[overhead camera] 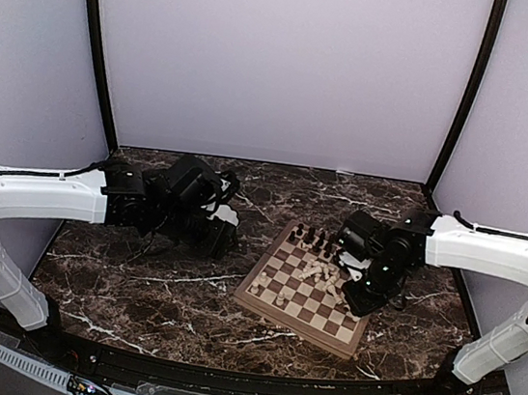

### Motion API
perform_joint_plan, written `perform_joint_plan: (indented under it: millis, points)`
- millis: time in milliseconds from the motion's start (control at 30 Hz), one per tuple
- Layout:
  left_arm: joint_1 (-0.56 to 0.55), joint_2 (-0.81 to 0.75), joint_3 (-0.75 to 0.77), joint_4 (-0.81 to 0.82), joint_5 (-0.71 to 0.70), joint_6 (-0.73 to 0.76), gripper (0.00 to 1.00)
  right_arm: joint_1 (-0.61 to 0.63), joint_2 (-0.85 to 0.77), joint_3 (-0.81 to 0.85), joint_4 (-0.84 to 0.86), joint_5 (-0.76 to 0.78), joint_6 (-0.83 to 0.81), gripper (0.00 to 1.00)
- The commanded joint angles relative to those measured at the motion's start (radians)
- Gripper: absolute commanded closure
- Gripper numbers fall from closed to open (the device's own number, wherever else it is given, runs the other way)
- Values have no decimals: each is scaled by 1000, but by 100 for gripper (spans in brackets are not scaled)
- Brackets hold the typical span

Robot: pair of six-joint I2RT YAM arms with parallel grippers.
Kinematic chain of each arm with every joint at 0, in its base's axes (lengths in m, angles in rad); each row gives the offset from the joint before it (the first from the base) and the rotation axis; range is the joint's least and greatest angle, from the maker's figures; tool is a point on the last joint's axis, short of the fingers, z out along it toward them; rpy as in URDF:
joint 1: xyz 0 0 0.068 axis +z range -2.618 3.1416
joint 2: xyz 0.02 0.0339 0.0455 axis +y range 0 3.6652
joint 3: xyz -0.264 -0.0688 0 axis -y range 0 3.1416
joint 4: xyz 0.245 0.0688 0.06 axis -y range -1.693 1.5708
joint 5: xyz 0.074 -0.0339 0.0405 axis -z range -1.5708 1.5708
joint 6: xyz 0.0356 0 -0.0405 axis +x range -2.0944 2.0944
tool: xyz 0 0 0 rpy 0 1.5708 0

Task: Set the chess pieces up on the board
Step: Place the pawn at h2.

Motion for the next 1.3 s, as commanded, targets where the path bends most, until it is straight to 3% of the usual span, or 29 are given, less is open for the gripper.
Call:
perform_joint_plan:
  millis: [0,867,1267]
  points:
    - [5,-3,25,2,6,8,39,2,15,-22,85,6,-7,94]
    - [5,-4,17,1,3,-20,39,1,100,-59,133,9,-35,91]
    - [5,5,21,8,8,-15,39,1,104,-48,126,24,-33,79]
